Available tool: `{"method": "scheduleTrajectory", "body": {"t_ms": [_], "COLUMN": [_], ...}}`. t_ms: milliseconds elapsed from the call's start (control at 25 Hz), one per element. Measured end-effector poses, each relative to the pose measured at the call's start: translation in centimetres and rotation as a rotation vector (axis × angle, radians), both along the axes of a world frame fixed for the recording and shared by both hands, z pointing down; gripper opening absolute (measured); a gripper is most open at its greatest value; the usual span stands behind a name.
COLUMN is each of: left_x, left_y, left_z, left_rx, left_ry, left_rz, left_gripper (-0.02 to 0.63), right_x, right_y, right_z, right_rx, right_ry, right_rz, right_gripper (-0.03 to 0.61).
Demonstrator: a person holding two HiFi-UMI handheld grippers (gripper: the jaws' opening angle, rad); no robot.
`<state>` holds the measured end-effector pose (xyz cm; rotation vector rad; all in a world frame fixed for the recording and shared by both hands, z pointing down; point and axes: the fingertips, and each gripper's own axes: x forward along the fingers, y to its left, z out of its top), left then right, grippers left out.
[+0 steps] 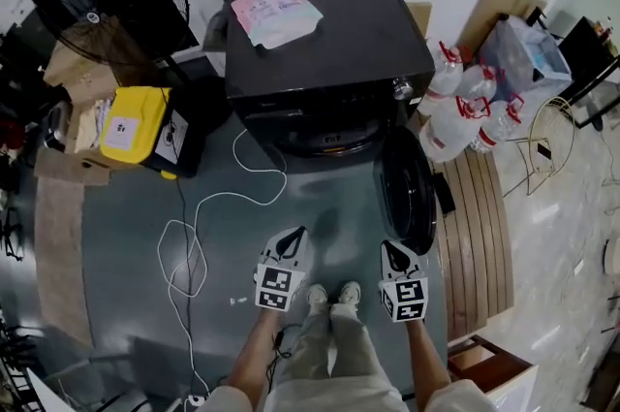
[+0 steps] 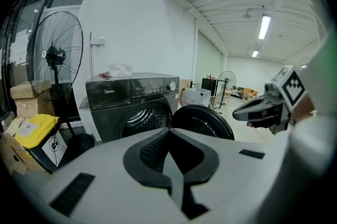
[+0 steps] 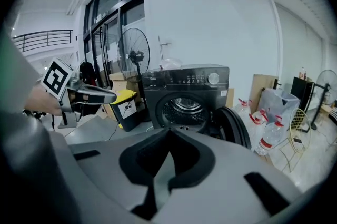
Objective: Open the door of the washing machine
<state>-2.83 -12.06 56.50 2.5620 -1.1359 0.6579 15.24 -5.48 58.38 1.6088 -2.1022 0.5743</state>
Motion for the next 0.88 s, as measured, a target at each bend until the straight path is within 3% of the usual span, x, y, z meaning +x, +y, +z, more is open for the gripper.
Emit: {"method": "scheduleTrajectory", "body": {"t_ms": [440,880], "left_x": [-2.4,-3.5], "left_y": [-0.1,2.7], "left_z": [-11.9,-18.4], "left_rx": [0.109,0.167], "left_ry": [0.048,0.054], "left_rz": [-0.074,-0.105], "left_gripper": [0.008,0.008], "right_x": [0.5,1.9], "right_y": [-1.6,0.6], "right_z": [-11.8,-19.6], "right_rx": [0.153,0.257], "right_ry": [0.035,0.054], "right_rz": [-0.016,0.011], "right_gripper": [-0.002,-0.002]}}
